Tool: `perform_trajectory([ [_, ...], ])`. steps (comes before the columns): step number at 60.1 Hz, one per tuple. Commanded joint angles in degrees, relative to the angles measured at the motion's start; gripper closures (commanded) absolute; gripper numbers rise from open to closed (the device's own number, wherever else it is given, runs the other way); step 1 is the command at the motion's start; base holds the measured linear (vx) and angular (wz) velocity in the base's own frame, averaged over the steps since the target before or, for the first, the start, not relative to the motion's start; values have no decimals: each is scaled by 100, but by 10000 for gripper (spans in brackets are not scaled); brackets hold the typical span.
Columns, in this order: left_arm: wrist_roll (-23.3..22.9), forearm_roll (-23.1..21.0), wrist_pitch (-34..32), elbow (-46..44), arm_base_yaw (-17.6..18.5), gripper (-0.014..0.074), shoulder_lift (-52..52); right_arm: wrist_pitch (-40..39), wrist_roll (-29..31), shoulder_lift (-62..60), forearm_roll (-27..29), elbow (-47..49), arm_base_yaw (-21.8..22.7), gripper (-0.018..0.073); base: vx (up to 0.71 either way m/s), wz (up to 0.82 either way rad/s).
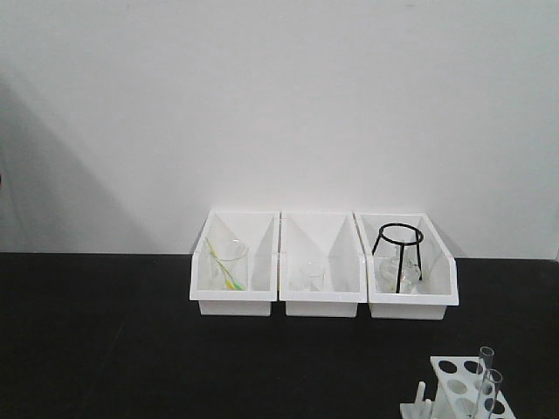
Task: Flip and reinsert test tube from rack
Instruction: 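Close the right gripper on the test tube and lift it out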
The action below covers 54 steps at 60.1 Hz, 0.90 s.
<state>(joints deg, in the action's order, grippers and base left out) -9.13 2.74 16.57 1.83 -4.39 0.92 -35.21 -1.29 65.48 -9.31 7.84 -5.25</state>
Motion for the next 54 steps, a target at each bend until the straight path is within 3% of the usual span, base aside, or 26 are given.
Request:
perform_trajectory([
  [1,1,-25,-495,-1,41,603,65,-874,-52,331,53,248,2,33,0,0],
  [33,1,-25,-495,-1,41,603,65,-1817,-503,2181,109,1193,2,52,0,0],
  [46,1,-25,-495,-1,41,603,65,-1825,-579,2247,109,1194,2,188,0,0],
  [54,1,-25,-495,-1,41,603,65,-1825,-579,2241,109,1194,2,337,0,0],
])
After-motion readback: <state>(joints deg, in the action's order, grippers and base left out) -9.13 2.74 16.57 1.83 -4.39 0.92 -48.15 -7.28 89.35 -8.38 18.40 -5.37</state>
